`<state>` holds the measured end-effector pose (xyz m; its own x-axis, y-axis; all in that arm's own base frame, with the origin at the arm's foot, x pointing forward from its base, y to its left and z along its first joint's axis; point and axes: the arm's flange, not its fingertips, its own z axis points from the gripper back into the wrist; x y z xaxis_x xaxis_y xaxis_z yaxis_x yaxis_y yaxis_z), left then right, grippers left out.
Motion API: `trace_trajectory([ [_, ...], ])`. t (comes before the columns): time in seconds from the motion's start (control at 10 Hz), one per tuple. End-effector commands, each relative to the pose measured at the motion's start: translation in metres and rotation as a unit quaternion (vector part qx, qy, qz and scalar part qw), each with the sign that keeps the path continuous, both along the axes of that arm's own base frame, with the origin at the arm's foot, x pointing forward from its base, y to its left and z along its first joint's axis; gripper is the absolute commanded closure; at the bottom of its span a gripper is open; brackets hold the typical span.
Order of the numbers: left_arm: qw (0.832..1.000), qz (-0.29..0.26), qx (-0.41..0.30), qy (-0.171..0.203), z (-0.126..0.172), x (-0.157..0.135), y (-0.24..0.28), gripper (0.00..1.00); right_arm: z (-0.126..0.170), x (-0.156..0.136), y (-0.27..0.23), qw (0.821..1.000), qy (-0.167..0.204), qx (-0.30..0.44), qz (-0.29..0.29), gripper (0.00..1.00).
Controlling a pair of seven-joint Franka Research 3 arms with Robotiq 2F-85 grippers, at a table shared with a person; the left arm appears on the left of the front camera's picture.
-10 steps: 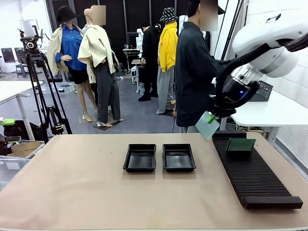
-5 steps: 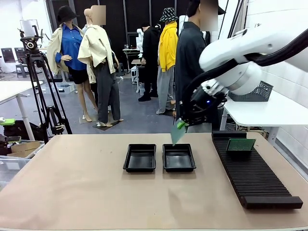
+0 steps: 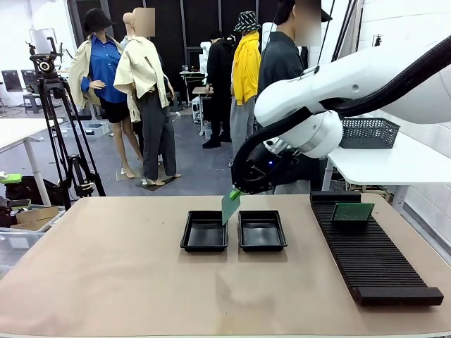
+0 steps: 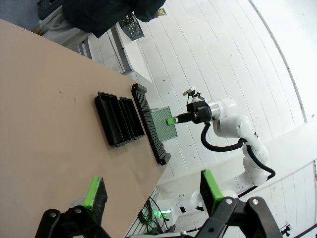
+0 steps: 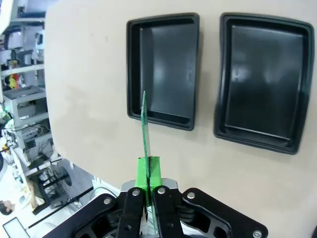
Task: Inspect and transfer BCBs to ESD trays.
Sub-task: Pick up the Blank PCB from the PCB Rack and place it in the left ESD tray.
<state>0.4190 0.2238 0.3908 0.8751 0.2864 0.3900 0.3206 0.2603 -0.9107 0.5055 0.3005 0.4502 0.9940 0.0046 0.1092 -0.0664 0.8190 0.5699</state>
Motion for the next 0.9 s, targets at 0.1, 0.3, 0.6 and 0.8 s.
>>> trace_trajectory([
  [0.1,1.000,0.004,0.002,0.003,0.002,-0.002,0.000,0.00,-0.003,0.014,0.023,1.000,0.000,0.003,-0.009,1.00],
  [0.3,1.000,0.004,0.002,0.003,0.002,-0.002,0.000,0.00,-0.011,0.020,0.042,1.000,-0.001,-0.001,-0.004,1.00],
  [0.6,1.000,0.004,0.002,0.003,0.002,-0.002,0.000,0.00,-0.033,0.040,0.065,1.000,0.010,0.000,-0.008,1.00],
  [0.8,1.000,0.004,0.002,0.003,0.002,-0.002,0.000,0.00,-0.046,0.049,0.077,1.000,0.013,-0.004,-0.012,1.00],
])
